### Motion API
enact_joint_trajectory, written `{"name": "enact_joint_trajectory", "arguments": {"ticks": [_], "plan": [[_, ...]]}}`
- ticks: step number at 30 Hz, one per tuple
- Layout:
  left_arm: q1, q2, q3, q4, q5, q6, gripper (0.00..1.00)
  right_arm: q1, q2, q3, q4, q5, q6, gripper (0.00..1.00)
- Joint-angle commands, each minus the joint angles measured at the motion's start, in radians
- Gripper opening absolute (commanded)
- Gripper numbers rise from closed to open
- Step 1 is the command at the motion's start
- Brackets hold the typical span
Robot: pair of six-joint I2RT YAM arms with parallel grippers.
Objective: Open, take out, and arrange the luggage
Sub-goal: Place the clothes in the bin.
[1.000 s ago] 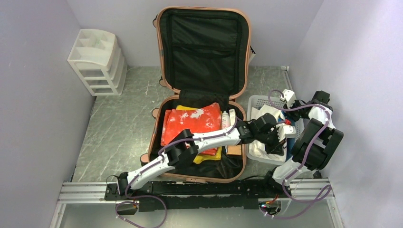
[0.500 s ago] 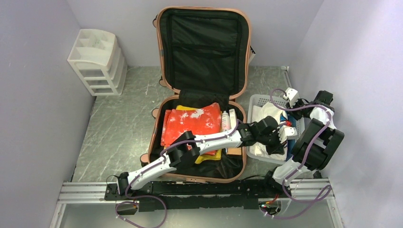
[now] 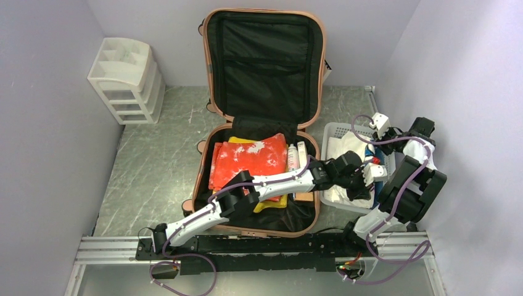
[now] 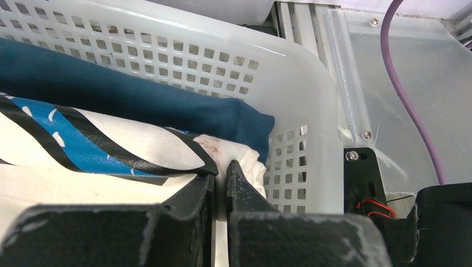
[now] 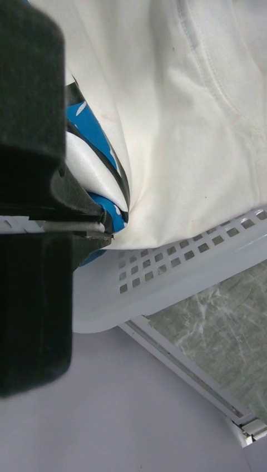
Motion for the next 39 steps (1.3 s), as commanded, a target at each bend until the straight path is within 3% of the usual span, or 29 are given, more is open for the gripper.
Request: {"name": "enact_joint_trajectory", "arguments": {"ticks": [1,3,4,5,7,8,14,20,22,26,27,28,29,30,31,35,39], "plan": [[-0.059,0.016,0.053,0.035,0.102,-0.008,0.08,-0.014,-0.008,0.055,0.089,-0.019,-0.04,0.16],[-0.059,0.014,0.055,0.029,0.091,-0.004,0.22,-0.015,-0.014,0.051,0.068,-0.004,-0.067,0.6],[-0.059,0.012,0.056,0.023,0.086,0.001,0.41,-0.016,-0.024,0.043,0.074,0.006,-0.07,0.92],[-0.058,0.006,0.056,0.017,0.082,0.005,0.61,-0.019,-0.041,0.028,0.094,0.013,-0.06,0.99],[-0.051,-0.007,0.063,0.011,0.095,0.003,0.93,-0.042,-0.082,0.013,0.134,-0.005,-0.024,1.0],[-0.042,-0.016,0.075,0.013,0.112,-0.007,0.96,-0.055,-0.114,0.01,0.16,-0.019,0.002,1.0],[0.012,-0.1,0.163,0.01,0.245,-0.029,0.96,-0.071,-0.22,0.084,0.134,-0.01,0.114,1.0],[0.111,-0.241,0.134,-0.1,0.088,0.143,0.97,-0.052,-0.305,0.121,-0.015,-0.079,0.16,1.0],[0.159,-0.323,0.049,-0.142,0.032,0.229,0.96,-0.017,-0.349,0.061,-0.054,-0.075,0.136,0.99],[0.276,-0.554,-0.255,-0.192,-0.087,0.371,0.96,0.095,-0.415,-0.082,-0.009,0.027,0.183,0.79],[0.314,-0.614,-0.336,-0.208,-0.102,0.39,0.96,0.121,-0.418,-0.108,0.014,0.06,0.204,0.64],[0.349,-0.675,-0.434,-0.229,-0.108,0.419,0.96,0.148,-0.417,-0.13,0.031,0.09,0.232,0.43],[0.382,-0.726,-0.5,-0.256,-0.114,0.44,0.96,0.161,-0.408,-0.143,0.039,0.119,0.256,0.35],[0.424,-0.78,-0.563,-0.279,-0.148,0.448,0.96,0.167,-0.39,-0.151,0.04,0.15,0.281,0.2],[0.443,-0.828,-0.62,-0.308,-0.157,0.463,0.96,0.169,-0.375,-0.158,0.043,0.174,0.306,0.14],[0.562,-1.022,-0.852,-0.376,-0.167,0.523,0.96,0.168,-0.34,-0.224,0.092,0.35,0.362,0.12],[0.602,-1.203,-1.063,-0.372,-0.2,0.611,0.96,0.169,-0.366,-0.289,0.174,0.467,0.364,0.15]]}}
